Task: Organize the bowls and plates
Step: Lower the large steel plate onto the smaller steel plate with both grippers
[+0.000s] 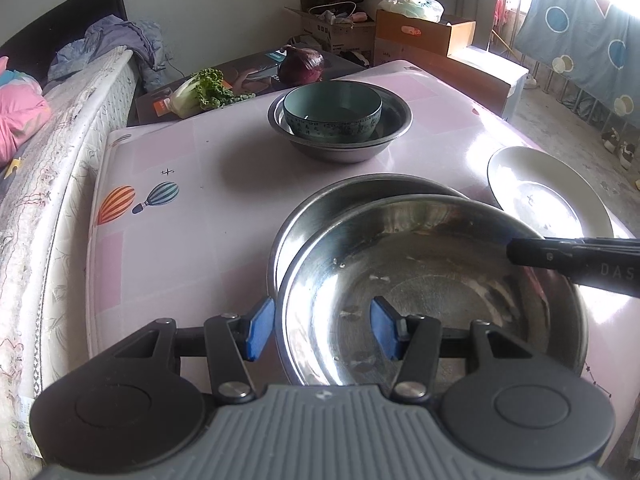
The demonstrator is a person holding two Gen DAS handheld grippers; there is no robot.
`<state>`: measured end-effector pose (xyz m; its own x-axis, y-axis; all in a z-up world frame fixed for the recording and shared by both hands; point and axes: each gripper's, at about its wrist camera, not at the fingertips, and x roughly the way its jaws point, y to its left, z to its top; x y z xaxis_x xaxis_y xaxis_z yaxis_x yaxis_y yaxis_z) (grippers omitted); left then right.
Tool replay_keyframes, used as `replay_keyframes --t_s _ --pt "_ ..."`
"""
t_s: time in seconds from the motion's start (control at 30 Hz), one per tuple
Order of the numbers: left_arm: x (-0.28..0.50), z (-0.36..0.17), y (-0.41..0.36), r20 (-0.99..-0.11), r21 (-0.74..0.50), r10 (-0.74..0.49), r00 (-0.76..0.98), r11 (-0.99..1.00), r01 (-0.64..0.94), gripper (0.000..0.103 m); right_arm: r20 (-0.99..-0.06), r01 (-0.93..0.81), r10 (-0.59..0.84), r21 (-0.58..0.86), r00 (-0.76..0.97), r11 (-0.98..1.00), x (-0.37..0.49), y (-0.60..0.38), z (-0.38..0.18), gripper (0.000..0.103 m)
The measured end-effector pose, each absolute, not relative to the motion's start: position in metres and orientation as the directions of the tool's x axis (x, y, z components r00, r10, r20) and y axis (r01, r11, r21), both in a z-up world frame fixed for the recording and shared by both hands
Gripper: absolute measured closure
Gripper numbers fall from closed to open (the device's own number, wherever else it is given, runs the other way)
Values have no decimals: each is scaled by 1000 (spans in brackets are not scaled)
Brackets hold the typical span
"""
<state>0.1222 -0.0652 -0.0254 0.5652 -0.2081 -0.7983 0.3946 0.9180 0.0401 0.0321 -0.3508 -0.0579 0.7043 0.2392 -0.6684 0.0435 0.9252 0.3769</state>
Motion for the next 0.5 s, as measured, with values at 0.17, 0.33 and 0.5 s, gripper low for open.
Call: replay_keyframes --t_s 0.17,0.33,0.5 --pt "118 -20 -61 -786 29 -223 577 918 395 49 -673 62 228 378 704 924 34 -352 -59 83" --pt "114 -18 -58 -780 22 -233 580 917 398 49 -668 71 214 373 713 925 32 -353 -56 80" --pt "109 -16 -55 -775 16 -240 585 918 397 48 -661 73 210 373 721 925 27 -353 -54 78"
